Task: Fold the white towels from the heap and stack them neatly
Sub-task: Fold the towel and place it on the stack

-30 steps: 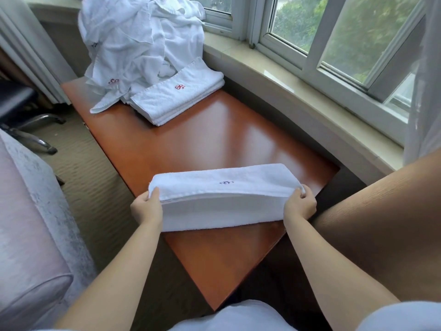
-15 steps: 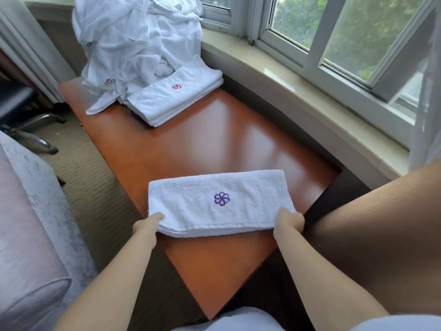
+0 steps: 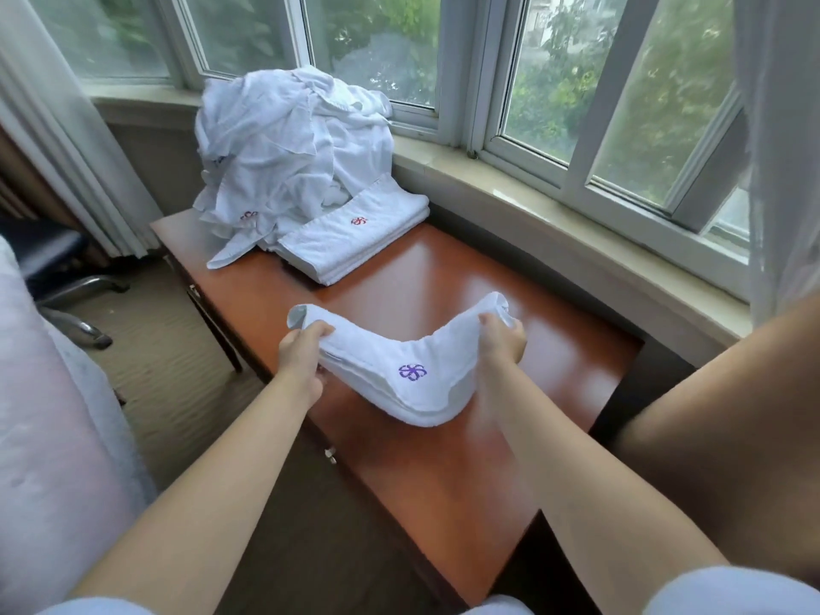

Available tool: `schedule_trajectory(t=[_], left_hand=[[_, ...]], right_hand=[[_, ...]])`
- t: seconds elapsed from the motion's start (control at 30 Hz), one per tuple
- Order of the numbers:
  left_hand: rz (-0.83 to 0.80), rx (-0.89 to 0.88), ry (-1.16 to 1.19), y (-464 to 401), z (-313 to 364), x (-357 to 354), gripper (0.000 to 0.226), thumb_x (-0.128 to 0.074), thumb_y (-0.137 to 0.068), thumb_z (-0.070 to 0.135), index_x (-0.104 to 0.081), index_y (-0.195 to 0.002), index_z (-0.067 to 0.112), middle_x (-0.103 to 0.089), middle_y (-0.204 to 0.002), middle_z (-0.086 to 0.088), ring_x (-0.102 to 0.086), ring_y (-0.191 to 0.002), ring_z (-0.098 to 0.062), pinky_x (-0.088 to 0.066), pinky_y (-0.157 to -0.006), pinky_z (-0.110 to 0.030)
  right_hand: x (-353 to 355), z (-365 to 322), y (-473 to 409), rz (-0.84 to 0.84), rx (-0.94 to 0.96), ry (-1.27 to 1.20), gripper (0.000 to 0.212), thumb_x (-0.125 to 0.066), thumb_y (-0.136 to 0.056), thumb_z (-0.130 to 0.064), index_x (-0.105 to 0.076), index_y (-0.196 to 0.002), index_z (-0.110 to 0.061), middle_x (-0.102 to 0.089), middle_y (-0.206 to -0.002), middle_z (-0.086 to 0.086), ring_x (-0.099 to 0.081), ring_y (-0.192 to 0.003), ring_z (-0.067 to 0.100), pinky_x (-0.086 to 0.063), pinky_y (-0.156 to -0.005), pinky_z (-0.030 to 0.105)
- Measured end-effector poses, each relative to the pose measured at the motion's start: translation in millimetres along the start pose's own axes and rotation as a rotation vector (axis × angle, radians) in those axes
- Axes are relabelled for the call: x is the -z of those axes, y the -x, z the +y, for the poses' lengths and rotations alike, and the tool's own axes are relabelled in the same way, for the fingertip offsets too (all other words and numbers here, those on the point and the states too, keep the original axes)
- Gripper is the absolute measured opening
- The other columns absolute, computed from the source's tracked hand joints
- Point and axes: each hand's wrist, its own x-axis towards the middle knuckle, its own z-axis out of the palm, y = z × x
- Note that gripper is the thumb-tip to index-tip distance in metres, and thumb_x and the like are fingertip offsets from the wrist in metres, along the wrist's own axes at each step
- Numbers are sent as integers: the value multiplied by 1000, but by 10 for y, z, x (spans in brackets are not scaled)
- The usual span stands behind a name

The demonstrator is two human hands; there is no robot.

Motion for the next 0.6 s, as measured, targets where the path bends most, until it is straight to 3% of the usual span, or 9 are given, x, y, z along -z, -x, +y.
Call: schedule_trajectory(t=[0.07, 0.17, 0.3, 0.47, 0.6], left_hand=[[-40, -35, -3, 20, 210, 160, 10, -60, -81, 8, -57, -89, 13, -61, -91, -8, -57, -80, -23, -42, -69, -31], [-79, -60, 12, -11, 469, 439, 10, -60, -81, 7, -55, -84, 15, -60, -85, -6, -56, -76, -21, -41, -63, -28], [-131, -85, -2, -84, 717, 756, 10, -59, -81, 7, -56, -84, 17, -59, -83, -4, -55, -75, -20, -42, -60, -26], [-169, -92, 4, -310, 990, 950, 12, -58, -82, 9, -58, -91, 16, -59, -88, -6, -55, -79, -22, -42, -56, -26], [-140, -84, -1, -631, 1167, 957, 13, -58, -82, 9, -57, -94, 15, -59, -83, -4, -56, -73, -20, -42, -54, -26]], right_hand=[[-189, -40, 253, -17, 46, -33, 30, -58, -85, -17, -60, -115, -18, -64, -105, 3, -60, -98, 25, -49, -94, 35], [-471, -35, 598, -35, 93, -68, 21, -59, -86, -16, -59, -107, -21, -62, -96, -1, -58, -94, 22, -46, -85, 30], [-795, 71, 952, -44, 108, -99, 22, -58, -88, -17, -58, -110, -19, -58, -94, -1, -53, -90, 20, -42, -83, 30], [-1225, 64, 1183, -53, 119, -66, 34, -56, -88, -19, -57, -122, -16, -58, -105, 1, -53, -95, 21, -44, -93, 35], [-1616, -32, 1078, -62, 115, -81, 33, -57, -88, -19, -56, -121, -17, -58, -102, 1, -53, -93, 21, -41, -84, 31]])
